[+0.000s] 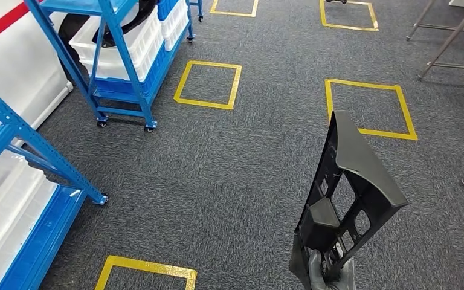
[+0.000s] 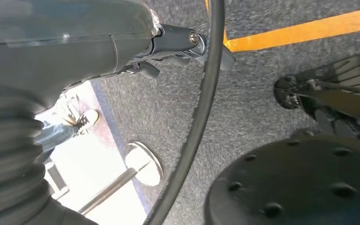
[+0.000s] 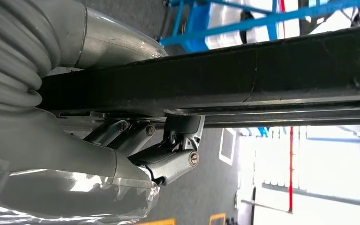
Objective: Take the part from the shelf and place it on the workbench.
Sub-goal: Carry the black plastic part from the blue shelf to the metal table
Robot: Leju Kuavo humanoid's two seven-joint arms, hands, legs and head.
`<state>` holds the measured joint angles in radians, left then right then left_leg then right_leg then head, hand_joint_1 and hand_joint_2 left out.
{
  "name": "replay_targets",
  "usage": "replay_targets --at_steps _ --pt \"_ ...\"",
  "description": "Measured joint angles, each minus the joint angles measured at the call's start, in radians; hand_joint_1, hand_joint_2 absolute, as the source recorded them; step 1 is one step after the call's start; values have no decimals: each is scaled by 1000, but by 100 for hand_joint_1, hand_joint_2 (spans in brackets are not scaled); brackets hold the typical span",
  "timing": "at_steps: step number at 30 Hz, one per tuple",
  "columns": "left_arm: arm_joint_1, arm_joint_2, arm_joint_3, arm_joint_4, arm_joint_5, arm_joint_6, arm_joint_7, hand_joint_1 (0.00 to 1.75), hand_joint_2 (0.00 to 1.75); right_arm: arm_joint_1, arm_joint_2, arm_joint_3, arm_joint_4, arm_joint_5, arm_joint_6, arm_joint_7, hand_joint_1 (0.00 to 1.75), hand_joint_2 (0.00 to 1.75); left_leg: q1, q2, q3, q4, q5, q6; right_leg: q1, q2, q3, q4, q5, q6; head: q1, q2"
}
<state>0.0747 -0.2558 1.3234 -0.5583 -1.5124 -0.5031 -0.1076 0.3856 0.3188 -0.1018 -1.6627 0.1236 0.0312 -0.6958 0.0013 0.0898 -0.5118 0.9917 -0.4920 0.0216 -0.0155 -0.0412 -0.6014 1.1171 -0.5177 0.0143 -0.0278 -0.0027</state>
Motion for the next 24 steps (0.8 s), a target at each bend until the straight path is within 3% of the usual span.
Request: replay_targets --at_steps 2,3,5,7,9,11,12,13,14,16,18,20,22,24 --pt "-1 -3 10 -4 -6 -1 -4 0 175 -4 -1 0 3 2 -1 0 175 175 -5 20 4 5 -7 -11 6 -31 47 -87 20 -8 0 0" --pt "-3 -4 17 -7 -9 -2 -7 0 175 -5 -2 0 4 3 -2 0 175 175 -6 29 6 6 -10 -16 10 -31 49 -96 17 -13 0 0" --pt "-7 -5 27 -11 -14 -6 -11 0 175 -5 -3 0 7 4 -7 0 175 175 -5 46 12 7 -14 -26 11 -6 46 -98 22 -26 0 0" --pt "-11 -6 36 -14 -21 -11 -14 0 175 -5 -4 0 11 5 -13 0 175 175 1 7 3 38 -42 -36 7 15 45 -105 29 -39 -1 0" --pt "-11 -7 50 -15 -27 -15 -16 0 175 -10 -5 0 18 6 -15 0 175 175 6 -59 -42 146 -108 -42 5 38 43 -107 34 -47 -1 0" --pt "-10 -9 63 -17 -32 -18 -18 0 175 -13 -6 1 26 6 -17 0 175 175 7 -80 -100 274 -158 -43 8 65 40 -105 36 -50 -1 0" --pt "-10 -9 69 -18 -35 -18 -20 0 175 -14 -7 1 31 6 -20 0 175 175 7 -83 -114 299 -156 -42 9 79 40 -103 36 -50 -1 0" --pt "-10 -9 74 -19 -37 -19 -21 0 175 -14 -8 1 34 6 -22 0 175 175 7 -85 -109 283 -133 -40 10 93 40 -101 36 -50 -1 0" --pt "-11 -9 79 -20 -41 -19 -22 0 175 -15 -8 2 38 6 -26 0 175 175 7 -93 -86 228 -94 -37 10 109 40 -98 36 -49 -1 0" --pt "-12 -9 90 -21 -45 -19 -24 0 175 -19 -10 8 46 6 -32 0 175 175 11 -142 -31 94 -32 -31 10 136 38 -91 34 -45 0 0" --pt "-13 -10 100 -22 -47 -19 -26 0 175 -23 -12 15 52 6 -35 0 175 175 11 -178 -6 30 -17 -27 8 161 29 -88 37 -35 -1 0" --pt "-18 -10 104 -23 -48 -20 -27 0 175 -23 -14 18 57 6 -36 0 175 175 10 -165 -4 22 -14 -19 5 183 21 -89 43 -20 -1 0" --pt "-21 -11 105 -24 -48 -20 -28 0 175 -23 -17 19 61 7 -37 0 175 175 13 -138 -1 10 -5 -6 7 151 8 -69 28 -10 0 0" --pt "-19 -11 110 -25 -49 -21 -28 0 175 -27 -21 22 64 7 -37 0 175 175 12 -105 0 3 0 3 10 85 -35 21 -30 -5 0 0"
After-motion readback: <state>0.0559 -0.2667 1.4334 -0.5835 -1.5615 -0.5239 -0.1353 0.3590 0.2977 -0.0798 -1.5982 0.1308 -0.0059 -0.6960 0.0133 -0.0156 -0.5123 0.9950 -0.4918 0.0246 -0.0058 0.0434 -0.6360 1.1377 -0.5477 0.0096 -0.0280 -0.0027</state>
